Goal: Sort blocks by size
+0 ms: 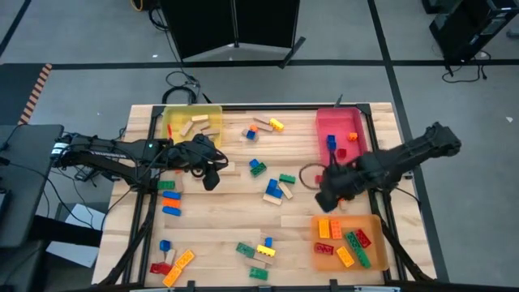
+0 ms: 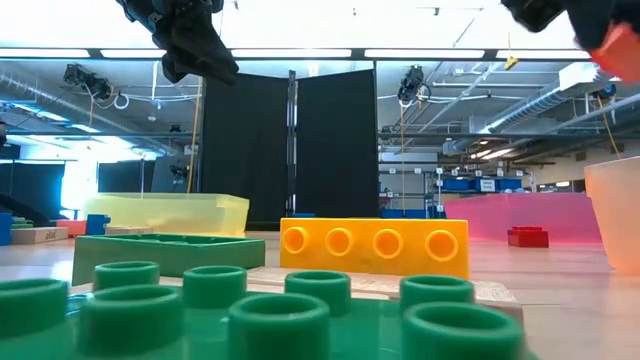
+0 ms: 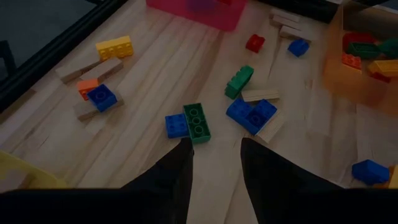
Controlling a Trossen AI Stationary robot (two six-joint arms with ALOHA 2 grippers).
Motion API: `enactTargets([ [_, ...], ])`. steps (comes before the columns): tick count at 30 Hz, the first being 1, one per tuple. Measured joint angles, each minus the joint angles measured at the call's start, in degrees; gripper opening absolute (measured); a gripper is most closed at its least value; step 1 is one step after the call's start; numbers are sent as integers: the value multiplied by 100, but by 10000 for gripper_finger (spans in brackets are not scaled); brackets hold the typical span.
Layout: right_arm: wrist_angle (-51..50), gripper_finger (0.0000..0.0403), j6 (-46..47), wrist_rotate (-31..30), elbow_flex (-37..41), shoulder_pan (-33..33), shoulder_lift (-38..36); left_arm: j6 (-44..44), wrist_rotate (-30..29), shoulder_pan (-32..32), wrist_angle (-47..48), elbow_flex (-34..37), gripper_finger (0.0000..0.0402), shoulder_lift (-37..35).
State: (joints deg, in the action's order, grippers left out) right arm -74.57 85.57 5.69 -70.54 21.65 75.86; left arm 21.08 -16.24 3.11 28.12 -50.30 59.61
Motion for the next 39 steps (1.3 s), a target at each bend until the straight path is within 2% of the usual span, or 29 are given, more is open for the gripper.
enactTargets([
  [9,1343,326,2720,-452,0,1632,875,-1,-1,0,-9,0,141,0],
  [15,1417,326,3931,-195,0,2233,1562,0,-1,0,-9,0,141,0],
  [27,1760,338,4223,-50,2,2415,2429,-150,-3,0,2,0,141,0],
  [31,1924,347,4224,-44,2,2435,2471,-431,-2,0,9,0,141,0],
  [39,1967,341,4224,40,2,2437,2464,-452,-1,0,36,0,141,0],
])
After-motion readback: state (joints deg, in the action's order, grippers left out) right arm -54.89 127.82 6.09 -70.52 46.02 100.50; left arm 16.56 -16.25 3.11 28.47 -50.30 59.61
